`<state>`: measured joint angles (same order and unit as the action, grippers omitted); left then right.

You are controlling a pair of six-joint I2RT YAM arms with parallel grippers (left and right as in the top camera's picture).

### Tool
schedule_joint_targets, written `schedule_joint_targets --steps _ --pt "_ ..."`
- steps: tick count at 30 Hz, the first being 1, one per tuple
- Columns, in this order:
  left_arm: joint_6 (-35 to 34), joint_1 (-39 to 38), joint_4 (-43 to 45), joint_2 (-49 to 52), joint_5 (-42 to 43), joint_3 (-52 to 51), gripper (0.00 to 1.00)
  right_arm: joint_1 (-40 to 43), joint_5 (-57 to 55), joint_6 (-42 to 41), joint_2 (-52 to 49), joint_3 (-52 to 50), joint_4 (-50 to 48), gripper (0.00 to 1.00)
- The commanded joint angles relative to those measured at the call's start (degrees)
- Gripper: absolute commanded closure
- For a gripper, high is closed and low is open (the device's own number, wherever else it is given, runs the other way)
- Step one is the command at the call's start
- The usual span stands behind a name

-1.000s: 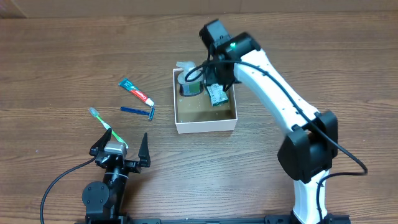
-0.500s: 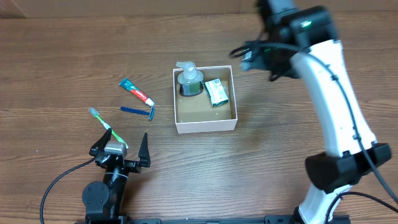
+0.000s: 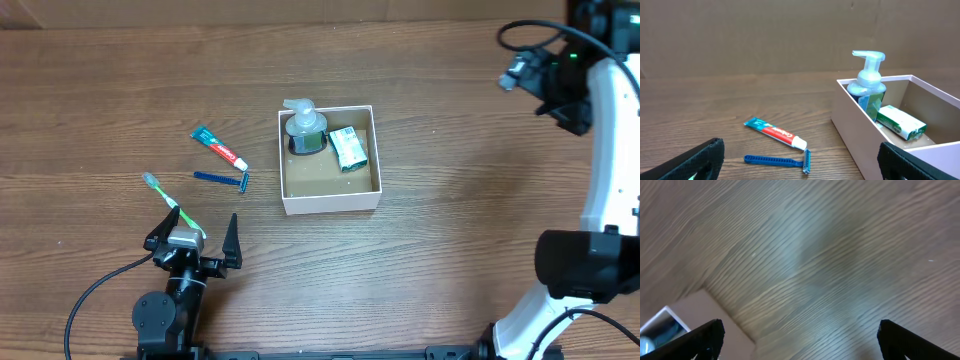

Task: Pack container
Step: 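Withdraw the right arm up and away to the right, then reach the left gripper down to the green toothbrush and grasp it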

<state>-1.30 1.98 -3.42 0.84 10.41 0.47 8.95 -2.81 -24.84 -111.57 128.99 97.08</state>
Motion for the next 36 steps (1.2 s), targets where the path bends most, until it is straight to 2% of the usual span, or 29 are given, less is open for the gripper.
schedule_joint_targets --steps 1,10,15,17,20,22,24,30,32,36 --pt "-0.17 0.26 0.02 -0.59 -0.96 -0.2 0.0 4.59 -0.11 -0.31 0.66 0.61 -0.52 0.0" --pt "-1.51 0.24 0.74 -0.59 0.26 -0.15 0.0 7.74 -0.09 -0.31 0.66 0.61 -0.98 0.0" --pt "-3.82 0.24 -0.61 -0.57 7.63 5.51 0.0 7.74 -0.09 -0.31 0.66 0.61 -0.98 0.0" --pt "-6.45 0.24 -5.99 -0.37 6.47 11.69 0.0 7.74 -0.09 -0.31 0.66 0.61 -0.98 0.0" --pt "-6.86 0.24 -18.03 2.38 4.26 22.86 0.0 7.74 -0.09 -0.28 0.66 0.61 -0.98 0.0" --pt "-6.86 0.26 -30.75 8.37 4.13 34.93 0.0 7.74 -0.09 -0.31 0.66 0.61 -0.98 0.0" --pt "-6.88 0.24 -37.62 13.03 4.7 42.49 0.0 7.74 -0.11 -0.31 0.66 0.61 -0.98 0.0" --pt "-6.38 0.24 -59.3 29.22 12.72 70.2 0.0 7.74 -0.09 -0.31 0.66 0.61 -0.98 0.0" --pt "-4.17 0.24 -62.84 32.37 12.76 75.8 0.0 7.74 -0.09 -0.31 0.66 0.61 -0.98 0.0" --pt "-4.02 0.24 -62.64 34.56 16.11 78.44 0.0 7.74 -0.09 -0.31 0.66 0.61 -0.98 0.0"
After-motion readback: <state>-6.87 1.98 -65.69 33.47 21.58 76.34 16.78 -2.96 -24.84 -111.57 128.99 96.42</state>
